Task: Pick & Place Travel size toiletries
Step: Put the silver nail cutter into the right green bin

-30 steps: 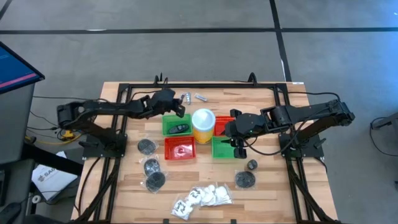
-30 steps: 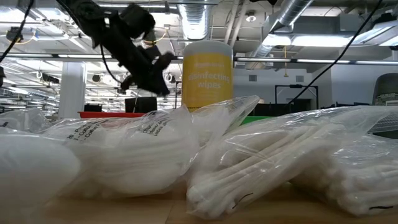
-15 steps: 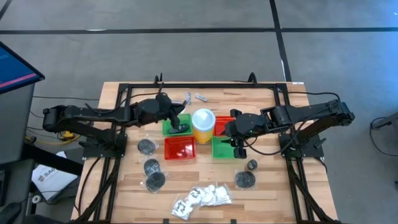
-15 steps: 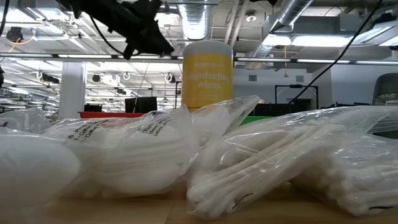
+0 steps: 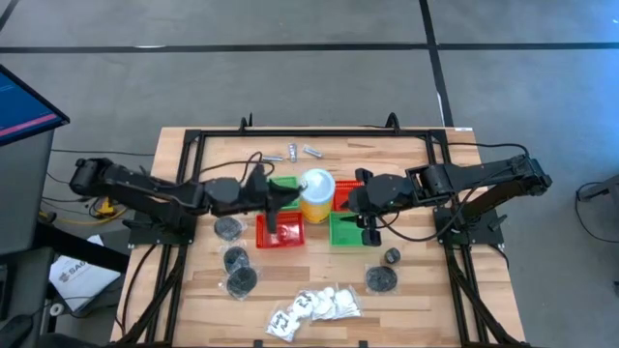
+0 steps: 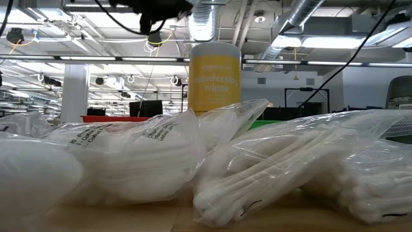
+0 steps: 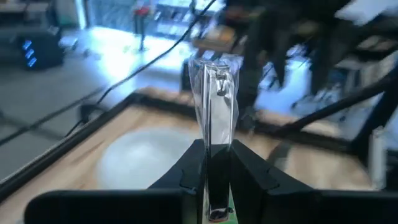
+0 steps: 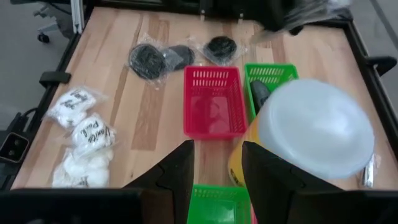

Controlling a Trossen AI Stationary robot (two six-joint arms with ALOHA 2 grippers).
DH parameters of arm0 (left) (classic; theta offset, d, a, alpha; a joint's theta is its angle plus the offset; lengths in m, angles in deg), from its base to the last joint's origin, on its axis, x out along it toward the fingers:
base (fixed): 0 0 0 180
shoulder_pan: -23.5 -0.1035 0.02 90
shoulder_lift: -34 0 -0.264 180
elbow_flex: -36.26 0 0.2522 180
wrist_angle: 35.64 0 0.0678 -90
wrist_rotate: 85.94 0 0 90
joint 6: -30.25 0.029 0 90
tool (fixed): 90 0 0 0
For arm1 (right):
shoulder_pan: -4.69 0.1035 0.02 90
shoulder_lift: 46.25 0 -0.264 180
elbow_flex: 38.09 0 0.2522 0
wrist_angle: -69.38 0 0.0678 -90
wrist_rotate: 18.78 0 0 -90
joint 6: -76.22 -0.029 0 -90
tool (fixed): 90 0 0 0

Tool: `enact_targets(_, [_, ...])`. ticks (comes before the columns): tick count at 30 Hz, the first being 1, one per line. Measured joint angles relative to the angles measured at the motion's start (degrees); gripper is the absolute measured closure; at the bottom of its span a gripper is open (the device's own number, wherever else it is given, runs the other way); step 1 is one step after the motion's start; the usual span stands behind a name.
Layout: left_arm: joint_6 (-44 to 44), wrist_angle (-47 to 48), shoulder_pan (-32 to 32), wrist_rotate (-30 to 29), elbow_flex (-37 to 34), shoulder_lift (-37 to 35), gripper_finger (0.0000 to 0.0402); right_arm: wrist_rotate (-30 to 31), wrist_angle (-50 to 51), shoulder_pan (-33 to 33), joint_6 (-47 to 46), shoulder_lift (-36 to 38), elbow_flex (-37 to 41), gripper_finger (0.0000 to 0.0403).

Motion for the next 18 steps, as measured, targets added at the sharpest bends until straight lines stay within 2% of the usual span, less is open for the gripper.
enact_targets(7, [3.07, -9.65, 2.97, -0.01, -0.07, 5.39, 0.0361, 0.02, -4.46, 0.0, 1.24, 0.0, 0.0, 0.0278])
enact_targets(13, [5.25, -17.8, 2.97, 0.57, -0.02, 10.56, 0.0363, 0.02, -5.55, 0.0, 1.22, 0.0, 0.0, 0.0278])
enact_targets(18, [6.11, -24.43, 2.95, 3.75, -0.02, 13.48, 0.036, 0.02, -7.0, 0.0, 1.24, -0.38, -0.04, 0.0278])
